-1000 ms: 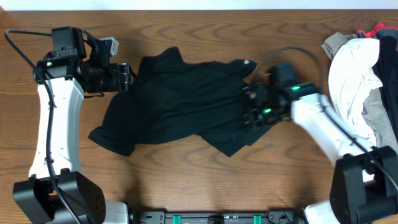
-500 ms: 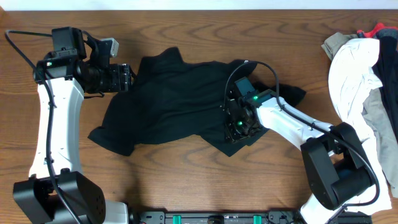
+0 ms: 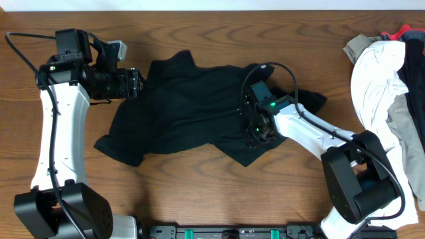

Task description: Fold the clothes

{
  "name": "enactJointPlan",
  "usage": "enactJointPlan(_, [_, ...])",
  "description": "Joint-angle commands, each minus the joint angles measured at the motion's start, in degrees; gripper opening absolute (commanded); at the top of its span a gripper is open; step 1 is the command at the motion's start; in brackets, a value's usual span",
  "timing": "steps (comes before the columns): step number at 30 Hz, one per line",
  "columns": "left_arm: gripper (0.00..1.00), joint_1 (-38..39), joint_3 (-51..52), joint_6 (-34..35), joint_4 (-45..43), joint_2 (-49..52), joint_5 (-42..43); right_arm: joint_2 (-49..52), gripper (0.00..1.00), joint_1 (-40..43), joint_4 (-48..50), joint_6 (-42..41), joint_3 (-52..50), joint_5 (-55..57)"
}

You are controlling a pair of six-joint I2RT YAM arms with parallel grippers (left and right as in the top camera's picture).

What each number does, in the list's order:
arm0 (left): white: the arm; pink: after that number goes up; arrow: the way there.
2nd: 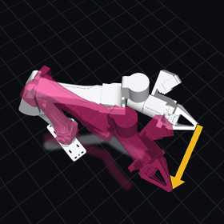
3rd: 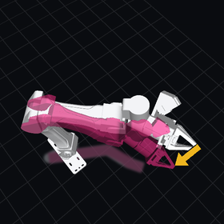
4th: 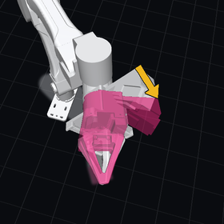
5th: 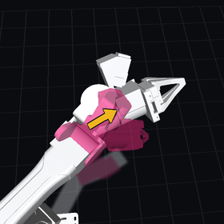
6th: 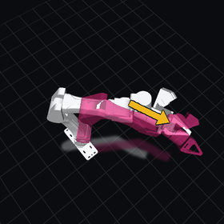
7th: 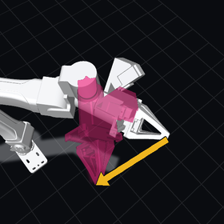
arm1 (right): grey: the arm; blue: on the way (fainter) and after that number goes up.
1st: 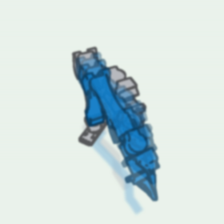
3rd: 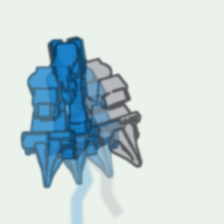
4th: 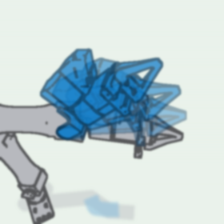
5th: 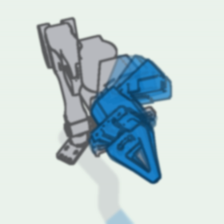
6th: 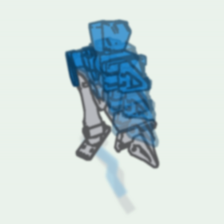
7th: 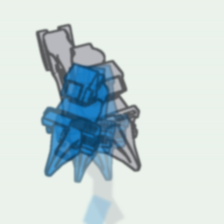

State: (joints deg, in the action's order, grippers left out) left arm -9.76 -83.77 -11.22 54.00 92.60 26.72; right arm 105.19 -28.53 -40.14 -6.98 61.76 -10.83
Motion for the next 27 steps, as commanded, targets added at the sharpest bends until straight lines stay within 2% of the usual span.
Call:
enactJointPlan(1, [0.76,-0.3,-0.2,-0.5,0.3,0.2,0.7,0.2,0.21,-0.4,-0.9,2.7,-0.3,-5.6])
enactJointPlan(8, [0.76,-0.3,-0.2,-0.5,0.3,0.2,0.6,-0.5,0.02,-0.4,-4.6,5.4,-0.3,-13.0])
enactJointPlan(15, [0.76,-0.3,-0.2,-0.5,0.3,0.2,0.7,-7.6,0.01,-0.4,-7.7,9.9,-0.3,-14.7])
enactJointPlan(22, [0.76,-0.3,-0.2,-0.5,2.4,0.2,0.7,-18.1,0.01,-0.3,-8.8,10.4,-0.3,-14.0])
enactJointPlan(24, [0.76,-0.3,-0.2,-0.5,3.2,0.2,0.7,-20.0,0.01,-0.3,-9.5,9.9,-0.3,-11.6])
enactJointPlan(27, [0.76,-0.3,-0.2,-0.5,3.7,0.2,0.7,-21.4,0.01,-0.1,-11.3,2.5,-0.3,5.5])
